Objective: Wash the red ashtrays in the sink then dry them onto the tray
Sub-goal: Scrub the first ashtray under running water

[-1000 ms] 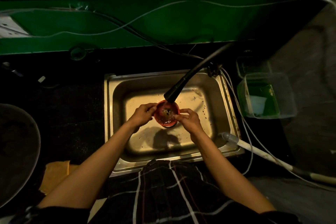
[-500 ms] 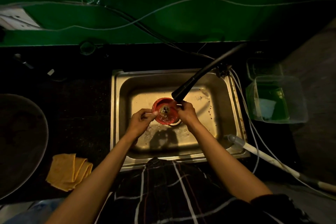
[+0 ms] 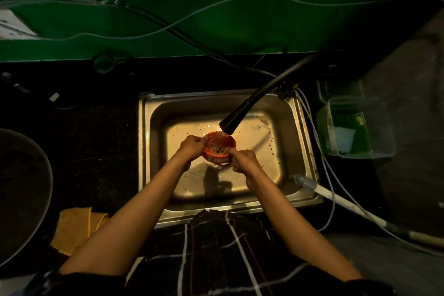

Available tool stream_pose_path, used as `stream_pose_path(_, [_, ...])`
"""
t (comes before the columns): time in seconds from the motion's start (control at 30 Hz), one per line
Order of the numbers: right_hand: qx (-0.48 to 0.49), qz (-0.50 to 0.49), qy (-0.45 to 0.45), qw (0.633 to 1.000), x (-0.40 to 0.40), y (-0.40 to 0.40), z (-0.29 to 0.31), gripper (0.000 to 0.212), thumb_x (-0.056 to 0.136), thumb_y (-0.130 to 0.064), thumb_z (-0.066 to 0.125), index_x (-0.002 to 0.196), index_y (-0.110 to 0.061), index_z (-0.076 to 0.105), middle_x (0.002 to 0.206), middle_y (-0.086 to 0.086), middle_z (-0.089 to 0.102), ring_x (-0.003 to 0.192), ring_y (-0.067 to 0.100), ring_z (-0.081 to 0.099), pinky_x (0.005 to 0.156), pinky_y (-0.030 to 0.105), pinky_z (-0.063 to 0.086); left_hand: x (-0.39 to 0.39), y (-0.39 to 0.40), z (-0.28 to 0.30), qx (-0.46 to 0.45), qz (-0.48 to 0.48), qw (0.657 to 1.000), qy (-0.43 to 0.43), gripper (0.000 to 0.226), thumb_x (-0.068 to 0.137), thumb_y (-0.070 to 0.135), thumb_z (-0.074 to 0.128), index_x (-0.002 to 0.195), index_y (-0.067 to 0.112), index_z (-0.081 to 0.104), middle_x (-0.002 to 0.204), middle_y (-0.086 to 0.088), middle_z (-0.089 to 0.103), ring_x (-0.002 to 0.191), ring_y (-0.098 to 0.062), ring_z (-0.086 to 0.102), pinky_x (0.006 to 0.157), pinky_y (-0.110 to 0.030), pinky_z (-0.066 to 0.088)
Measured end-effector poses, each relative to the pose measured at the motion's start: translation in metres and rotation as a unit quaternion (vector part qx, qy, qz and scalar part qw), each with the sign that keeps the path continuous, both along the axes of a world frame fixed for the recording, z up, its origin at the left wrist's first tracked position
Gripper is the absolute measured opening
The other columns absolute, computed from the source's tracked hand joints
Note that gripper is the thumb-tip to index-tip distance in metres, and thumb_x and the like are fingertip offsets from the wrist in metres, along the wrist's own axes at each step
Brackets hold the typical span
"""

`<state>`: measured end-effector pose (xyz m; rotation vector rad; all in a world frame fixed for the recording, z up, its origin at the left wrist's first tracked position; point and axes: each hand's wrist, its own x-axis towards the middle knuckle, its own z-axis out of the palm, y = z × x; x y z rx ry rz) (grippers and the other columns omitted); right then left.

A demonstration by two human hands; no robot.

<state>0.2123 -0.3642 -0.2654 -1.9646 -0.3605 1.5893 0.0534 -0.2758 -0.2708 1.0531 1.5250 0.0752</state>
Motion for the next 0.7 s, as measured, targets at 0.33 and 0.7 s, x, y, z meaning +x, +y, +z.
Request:
stream_pose_path(0.33, [-0.002,0.024,-0.131,0.991,0.014,0.03,0.012,0.042,0.086,-0.057,0.062,0.08,-0.015,0.056,0.082,0.002,0.065,0.078,0.018,0.06,0.066,0.031,0.044,0.007,-0.024,-0.005,-0.131,0.165,0.97,-0.125,0.035,0.095,0.03,0.064,0.112,0.001,0.058,0.109,-0.017,0.068,0.103,-0.028,0.068,0.087,-0.051,0.058])
stream_pose_path(0.7, [0.007,-0.01,0.059,0.998,-0.021,0.023,-0.009,0.025,0.087,0.011,0.057,0.101,-0.008,0.065,0.106,0.017,0.07,0.095,0.027,0.062,0.091,0.04,0.053,-0.024,0.002,0.006,0.083,0.116,0.988,-0.066,0.04,0.083,0.007,0.074,0.12,0.022,0.069,0.11,0.002,0.067,0.106,-0.016,0.06,0.084,-0.031,0.052])
